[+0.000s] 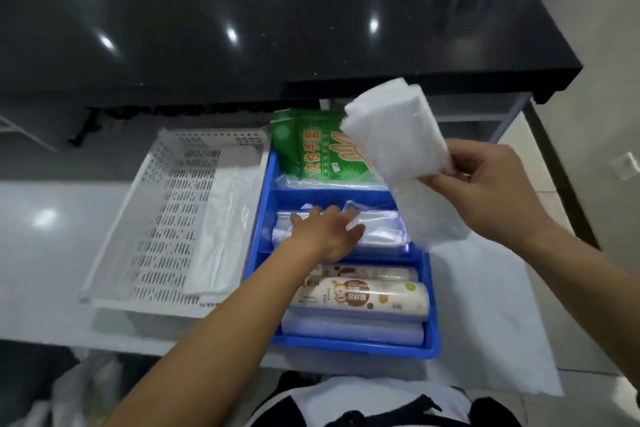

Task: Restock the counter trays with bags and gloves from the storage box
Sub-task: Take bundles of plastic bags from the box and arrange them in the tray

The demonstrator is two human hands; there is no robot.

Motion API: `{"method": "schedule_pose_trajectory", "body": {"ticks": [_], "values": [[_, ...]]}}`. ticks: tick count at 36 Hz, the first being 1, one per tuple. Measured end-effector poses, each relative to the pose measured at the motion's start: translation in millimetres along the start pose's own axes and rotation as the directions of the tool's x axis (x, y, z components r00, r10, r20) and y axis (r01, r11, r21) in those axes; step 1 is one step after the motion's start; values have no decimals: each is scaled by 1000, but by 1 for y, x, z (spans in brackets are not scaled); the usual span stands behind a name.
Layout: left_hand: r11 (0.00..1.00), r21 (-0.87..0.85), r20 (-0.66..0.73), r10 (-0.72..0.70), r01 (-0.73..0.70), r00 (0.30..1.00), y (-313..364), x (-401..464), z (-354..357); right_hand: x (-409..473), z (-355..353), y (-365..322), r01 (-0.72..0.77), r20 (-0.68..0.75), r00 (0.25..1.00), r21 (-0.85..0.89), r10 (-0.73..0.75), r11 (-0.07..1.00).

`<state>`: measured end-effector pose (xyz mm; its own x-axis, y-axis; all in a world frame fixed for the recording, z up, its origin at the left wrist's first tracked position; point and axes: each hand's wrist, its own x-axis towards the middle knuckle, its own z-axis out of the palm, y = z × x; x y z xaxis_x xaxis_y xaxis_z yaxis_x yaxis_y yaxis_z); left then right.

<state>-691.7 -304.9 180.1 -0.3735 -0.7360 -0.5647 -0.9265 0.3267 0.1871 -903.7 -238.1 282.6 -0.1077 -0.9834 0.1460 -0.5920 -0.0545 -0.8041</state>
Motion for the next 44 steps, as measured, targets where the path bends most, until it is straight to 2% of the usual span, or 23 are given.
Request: {"method": "schedule_pose_trajectory", "body": {"ticks": [4,8,10,14,17,22,25,27,29,31,34,37,39,44], "values": [[999,46,88,-22,18,996,3,-4,0,10,20,-4,146,39,989,-275,-141,950],[999,38,127,6,-11,992,1,-15,3,27,46,-14,249,158,968,-488,-196,837],[999,27,100,29,-32,995,1,-19,5,36,63,-19,287,237,955,-601,-177,746],[996,-5,89,84,-84,992,-1,-23,10,48,101,-23,387,414,905,-714,-94,583],[995,-12,67,101,-100,993,-4,-26,12,53,127,-18,419,490,872,-741,-4,525],[991,39,60,123,-126,991,-7,-30,12,51,156,-2,347,470,880,-732,65,586],[987,67,74,144,-149,987,-10,-31,12,55,156,8,271,457,884,-665,93,696],[984,62,100,159,-165,982,-12,-33,10,61,148,11,217,511,849,-563,130,797],[981,42,109,183,-188,977,-16,-37,7,64,137,10,169,540,826,-507,159,845],[974,-17,39,225,-224,974,-22,-44,3,62,129,14,136,465,872,-530,153,837],[944,-164,-165,261,-287,951,-40,-58,-2,44,116,23,80,250,965,-574,81,815],[919,-215,-328,251,-331,911,-57,-66,-5,19,104,37,46,103,995,-586,19,809],[942,-140,-343,242,-304,908,-63,-63,-7,5,100,47,35,86,996,-615,24,787],[982,67,-205,187,-177,961,-66,-43,-1,-15,101,60,-34,27,997,-656,69,754]]}}
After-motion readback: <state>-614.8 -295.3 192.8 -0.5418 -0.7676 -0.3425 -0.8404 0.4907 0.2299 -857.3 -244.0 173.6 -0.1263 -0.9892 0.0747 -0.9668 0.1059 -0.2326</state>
